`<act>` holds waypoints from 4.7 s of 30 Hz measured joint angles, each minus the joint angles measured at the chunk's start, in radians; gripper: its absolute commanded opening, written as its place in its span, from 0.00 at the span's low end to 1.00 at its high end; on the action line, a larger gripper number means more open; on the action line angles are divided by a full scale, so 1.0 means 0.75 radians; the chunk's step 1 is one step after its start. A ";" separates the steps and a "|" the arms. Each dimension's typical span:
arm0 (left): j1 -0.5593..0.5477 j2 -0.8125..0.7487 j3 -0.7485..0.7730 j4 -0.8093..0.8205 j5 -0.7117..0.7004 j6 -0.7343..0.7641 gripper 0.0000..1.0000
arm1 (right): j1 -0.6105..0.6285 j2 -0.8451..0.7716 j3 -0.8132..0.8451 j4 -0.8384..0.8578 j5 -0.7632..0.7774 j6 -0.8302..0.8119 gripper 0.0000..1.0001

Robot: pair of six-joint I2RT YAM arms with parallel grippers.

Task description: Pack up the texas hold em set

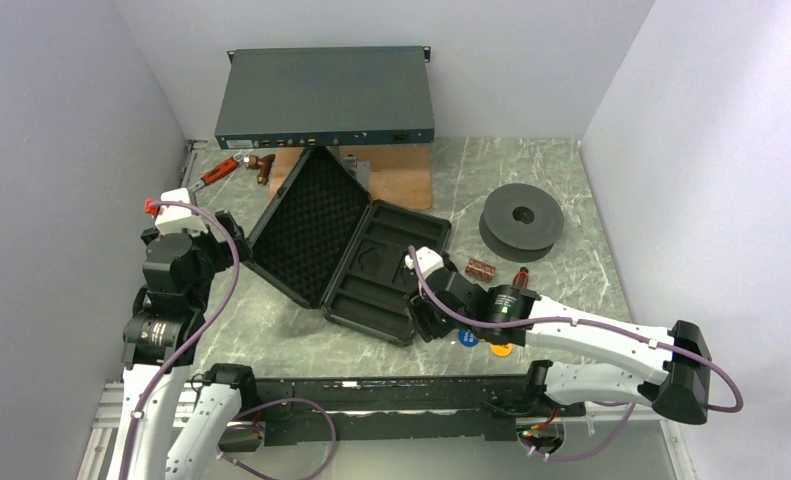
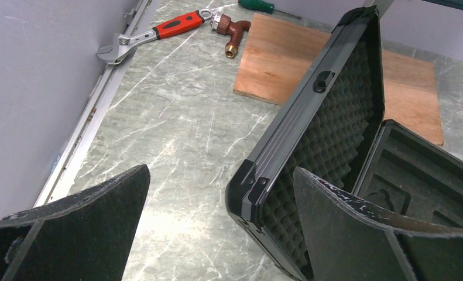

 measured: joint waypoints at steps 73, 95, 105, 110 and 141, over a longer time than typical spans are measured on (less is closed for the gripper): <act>-0.268 0.046 -0.031 -0.007 0.043 0.106 1.00 | -0.184 1.090 0.753 0.173 -0.747 -0.868 0.00; -0.275 0.044 -0.031 -0.006 0.039 0.106 1.00 | -0.148 1.089 0.752 0.191 -0.601 -0.745 0.48; -0.275 0.044 -0.031 -0.006 0.039 0.106 1.00 | -0.143 1.050 0.737 0.218 -0.525 -0.723 0.70; -0.275 0.045 -0.031 -0.006 0.039 0.106 1.00 | -0.146 1.002 0.704 0.244 -0.488 -0.720 0.69; -0.225 0.094 -0.031 -0.004 0.084 0.106 1.00 | -0.146 0.541 0.159 0.560 -0.422 -0.379 0.20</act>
